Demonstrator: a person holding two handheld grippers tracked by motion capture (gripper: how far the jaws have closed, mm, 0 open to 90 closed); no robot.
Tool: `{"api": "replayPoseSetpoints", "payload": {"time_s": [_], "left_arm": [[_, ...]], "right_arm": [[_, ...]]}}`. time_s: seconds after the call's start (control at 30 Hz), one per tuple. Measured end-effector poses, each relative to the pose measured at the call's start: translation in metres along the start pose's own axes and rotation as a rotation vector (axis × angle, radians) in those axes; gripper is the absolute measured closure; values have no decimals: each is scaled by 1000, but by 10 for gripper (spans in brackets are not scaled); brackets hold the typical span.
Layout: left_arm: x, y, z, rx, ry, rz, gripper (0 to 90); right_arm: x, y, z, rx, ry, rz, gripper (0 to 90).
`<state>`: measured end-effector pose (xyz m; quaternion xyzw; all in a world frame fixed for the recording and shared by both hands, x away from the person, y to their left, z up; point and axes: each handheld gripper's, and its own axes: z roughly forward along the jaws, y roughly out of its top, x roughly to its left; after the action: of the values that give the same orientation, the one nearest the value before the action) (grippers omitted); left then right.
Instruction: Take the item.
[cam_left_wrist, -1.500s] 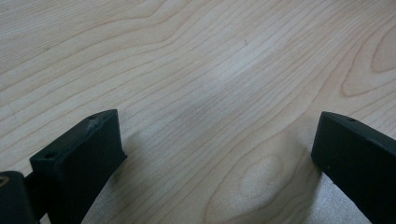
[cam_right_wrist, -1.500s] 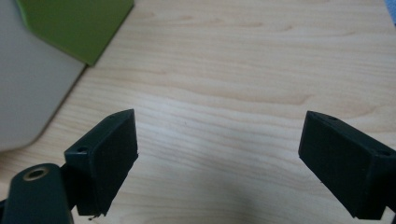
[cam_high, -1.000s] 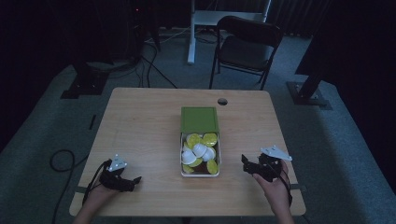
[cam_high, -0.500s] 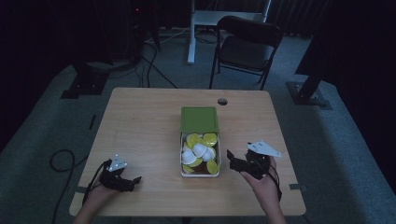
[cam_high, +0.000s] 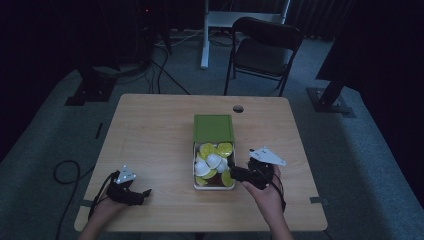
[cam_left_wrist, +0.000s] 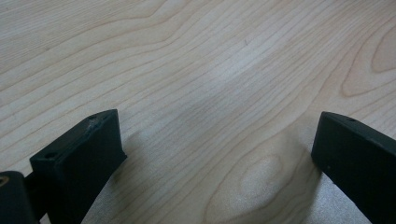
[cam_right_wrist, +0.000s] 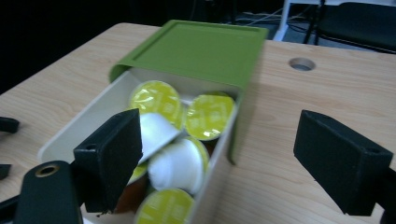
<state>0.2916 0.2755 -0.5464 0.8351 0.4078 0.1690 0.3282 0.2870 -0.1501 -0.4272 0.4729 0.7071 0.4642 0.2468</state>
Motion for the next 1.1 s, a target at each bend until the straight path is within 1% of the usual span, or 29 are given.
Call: {"api": "replayPoseSetpoints", "payload": {"time_s": [0.07, 0.17, 0.27, 0.4, 0.5, 0.6, 0.67, 0.7, 0.77, 0.8, 0.9, 0.97, 1.1], "left_arm": [[0, 0, 0, 0, 0, 0, 20], [0, 0, 0, 0, 0, 0, 20], [0, 0, 0, 0, 0, -1, 20], [0, 0, 0, -1, 0, -1, 20], [0, 0, 0, -1, 0, -2, 20], [0, 0, 0, 0, 0, -1, 20], [0, 0, 0, -2, 0, -2, 20], [0, 0, 0, -2, 0, -2, 20], [0, 0, 0, -2, 0, -2, 20], [0, 0, 0, -2, 0, -1, 20], [-1, 0, 0, -3, -5, 2, 20], [-1, 0, 0, -3, -5, 2, 20], [-1, 0, 0, -3, -7, 5, 20]], "right_arm": [[6, 0, 5, 1, 20, -11, 149], [15, 0, 12, 6, 34, -8, 149], [23, -1, 19, 5, 50, 21, 149], [35, -1, 29, 1, 65, 35, 149], [43, -3, 37, -1, 50, 27, 149], [48, -6, 44, 9, 43, 53, 149], [50, -9, 49, 22, 36, 53, 149], [51, -11, 51, 25, 25, 51, 151], [53, -14, 54, 28, -1, 67, 212], [53, -15, 55, 29, -18, 73, 222], [56, -18, 59, 37, -27, 91, 222], [58, -20, 62, 48, -22, 102, 224], [60, -24, 66, 64, -42, 107, 231]]}}
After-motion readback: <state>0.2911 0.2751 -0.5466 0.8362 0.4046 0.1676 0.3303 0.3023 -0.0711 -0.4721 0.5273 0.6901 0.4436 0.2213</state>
